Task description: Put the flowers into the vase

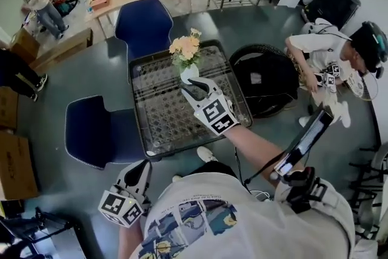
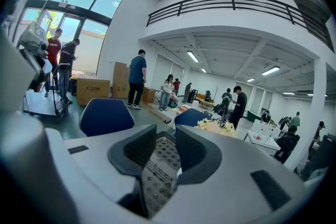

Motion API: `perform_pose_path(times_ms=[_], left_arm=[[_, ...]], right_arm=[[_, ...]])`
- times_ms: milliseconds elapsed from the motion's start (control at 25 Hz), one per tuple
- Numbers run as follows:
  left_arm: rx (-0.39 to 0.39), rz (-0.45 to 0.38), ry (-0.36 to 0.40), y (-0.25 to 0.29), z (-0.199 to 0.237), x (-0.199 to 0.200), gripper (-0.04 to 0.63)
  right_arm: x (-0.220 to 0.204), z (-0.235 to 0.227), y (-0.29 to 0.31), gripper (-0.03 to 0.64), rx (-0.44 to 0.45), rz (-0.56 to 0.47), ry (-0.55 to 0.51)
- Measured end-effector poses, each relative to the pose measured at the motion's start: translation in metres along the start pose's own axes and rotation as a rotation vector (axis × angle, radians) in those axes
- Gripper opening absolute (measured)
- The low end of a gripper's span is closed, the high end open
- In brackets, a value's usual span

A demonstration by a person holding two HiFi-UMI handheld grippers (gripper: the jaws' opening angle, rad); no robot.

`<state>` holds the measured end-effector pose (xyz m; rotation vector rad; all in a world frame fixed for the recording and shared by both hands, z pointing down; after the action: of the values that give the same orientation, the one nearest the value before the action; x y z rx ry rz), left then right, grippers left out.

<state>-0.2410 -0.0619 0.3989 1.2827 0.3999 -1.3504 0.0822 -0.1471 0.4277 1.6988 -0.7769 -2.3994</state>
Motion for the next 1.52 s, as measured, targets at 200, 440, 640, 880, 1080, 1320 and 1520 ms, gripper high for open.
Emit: perform_pose_path(times_ms=[200, 440, 640, 880, 1080, 1320, 1520], left_arm=[[-0.039, 0.009, 0.008, -0.019, 0.004, -0.009, 0.009], [-0.086, 0.021, 0.023, -0.032, 0.006, -0.024, 0.009], [-0.112, 0.026, 0.037, -0.045, 0.004, -0.031, 0.009], [-0.136, 0.035, 0.045, -0.052, 0.000, -0.042, 0.009], [-0.147, 0.037, 0.044, -0.056, -0.003, -0.048, 0.009], [-0.158, 0.046, 0.054, -0.056, -0.007, -0.050, 0.009], [-0.160, 0.050, 0.055, -0.058, -0.009, -0.051, 0.009]], right_arm=[[0.004, 0.048, -0.025, 0.118, 0.057, 0.040, 0.045], [0.004, 0.108, -0.047, 0.091, 0.146, 0.061, 0.058], [0.010, 0.149, -0.062, 0.054, 0.228, 0.068, 0.066], [0.011, 0.184, -0.071, 0.026, 0.298, 0.068, 0.070], [0.011, 0.200, -0.080, 0.017, 0.322, 0.061, 0.067], [0.011, 0.210, -0.088, 0.011, 0.334, 0.055, 0.066], [0.013, 0.214, -0.091, 0.011, 0.344, 0.062, 0.057]])
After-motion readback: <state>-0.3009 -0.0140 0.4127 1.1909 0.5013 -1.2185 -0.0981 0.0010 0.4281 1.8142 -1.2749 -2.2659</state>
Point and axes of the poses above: the fingertips, and each gripper's own axes: y forward along the fingers, z to its left, x out of its top, the point moved 9 cm from there along -y, backward along the fingers, and after that the axes turned 7 degrees about z, right-handed, at the moved point
